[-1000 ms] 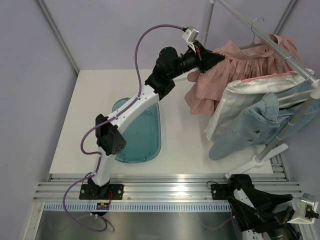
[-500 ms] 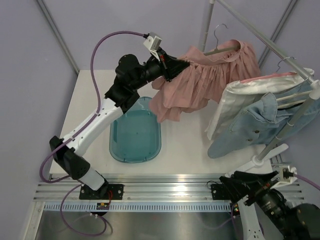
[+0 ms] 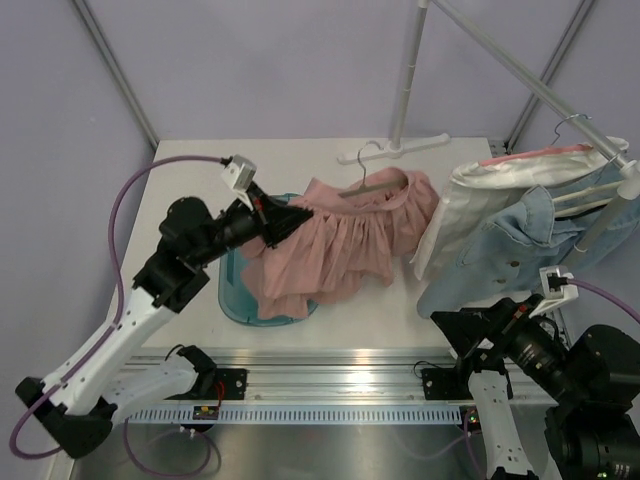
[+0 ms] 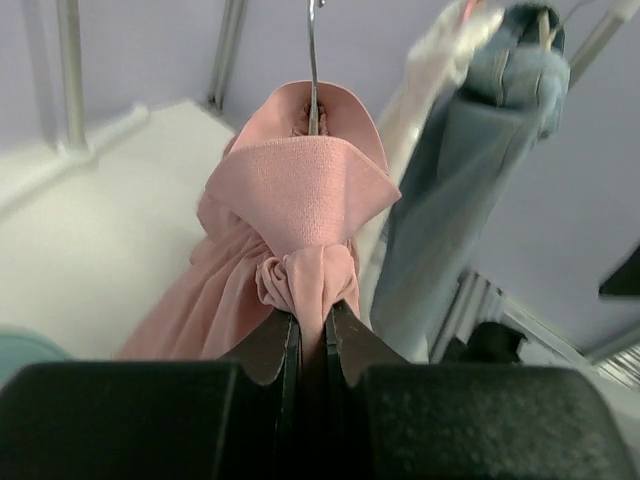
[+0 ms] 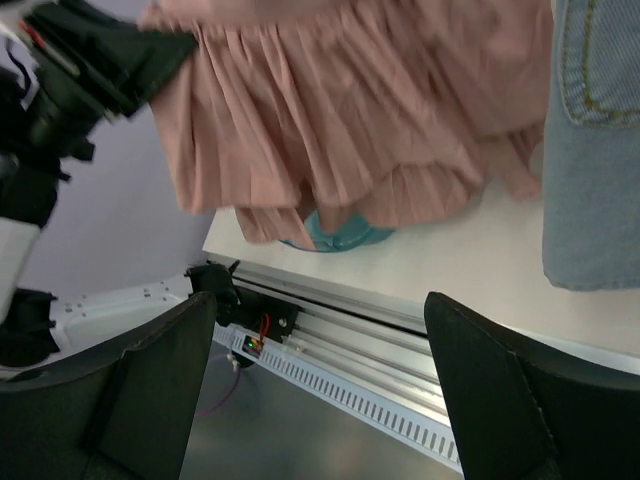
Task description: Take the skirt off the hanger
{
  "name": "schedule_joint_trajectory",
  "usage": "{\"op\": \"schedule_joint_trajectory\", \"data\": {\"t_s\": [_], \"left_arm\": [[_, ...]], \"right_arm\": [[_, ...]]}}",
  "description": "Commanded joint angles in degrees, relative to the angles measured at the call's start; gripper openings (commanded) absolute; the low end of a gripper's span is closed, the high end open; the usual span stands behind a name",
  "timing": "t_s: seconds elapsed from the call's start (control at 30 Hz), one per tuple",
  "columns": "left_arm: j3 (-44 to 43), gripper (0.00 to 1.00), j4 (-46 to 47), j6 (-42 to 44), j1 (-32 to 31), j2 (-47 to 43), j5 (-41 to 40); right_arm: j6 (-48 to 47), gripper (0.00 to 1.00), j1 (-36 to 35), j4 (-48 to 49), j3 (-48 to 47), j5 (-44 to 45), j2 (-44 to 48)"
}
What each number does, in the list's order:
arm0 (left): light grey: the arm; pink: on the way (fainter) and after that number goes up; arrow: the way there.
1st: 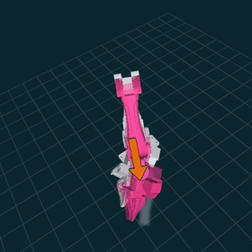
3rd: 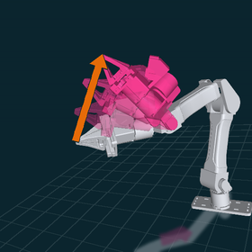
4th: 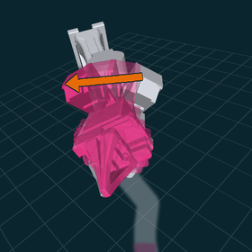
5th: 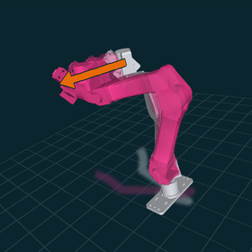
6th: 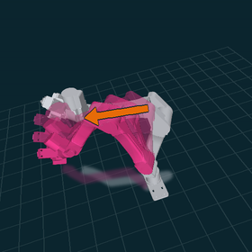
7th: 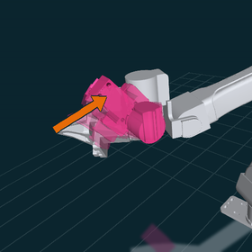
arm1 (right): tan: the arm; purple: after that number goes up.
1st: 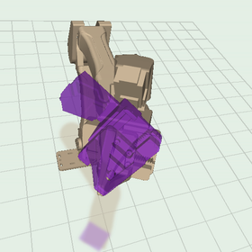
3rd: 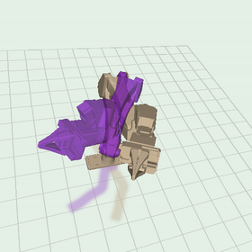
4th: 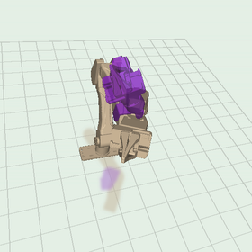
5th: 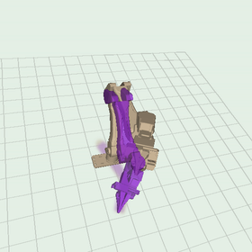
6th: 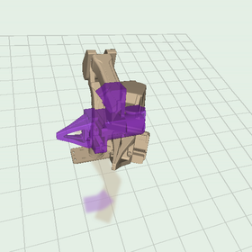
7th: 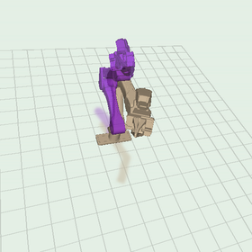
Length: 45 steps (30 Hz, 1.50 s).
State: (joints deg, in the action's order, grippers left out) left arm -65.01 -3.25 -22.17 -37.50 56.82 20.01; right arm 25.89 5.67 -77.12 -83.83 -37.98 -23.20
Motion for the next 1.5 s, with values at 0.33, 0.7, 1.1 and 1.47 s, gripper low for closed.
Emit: {"op": "schedule_joint_trajectory", "data": {"t_s": [0.33, 0.7, 1.1, 1.47], "left_arm": [[6.8, 0.00, -10.6, -7.1, 0.1, -19.4, 3.0], [5.7, 0.00, -8.9, -6.8, 0.1, -14.5, 1.8], [2.5, 0.00, -9.7, -4.4, 0.1, -11.0, 2.4], [5.6, 0.00, -8.1, -6.7, 0.1, -16.3, 4.1]], "right_arm": [[9.2, 0.91, 4.6, 21.8, -8.6, -9.3, -16.7], [8.1, 0.93, -14.7, 23.6, -29.7, 5.0, -40.4], [5.1, 0.79, -45.4, 27.5, -19.4, 31.7, -43.2], [7.4, 0.54, -52.5, 40.2, -3.7, 39.5, -38.8]]}}
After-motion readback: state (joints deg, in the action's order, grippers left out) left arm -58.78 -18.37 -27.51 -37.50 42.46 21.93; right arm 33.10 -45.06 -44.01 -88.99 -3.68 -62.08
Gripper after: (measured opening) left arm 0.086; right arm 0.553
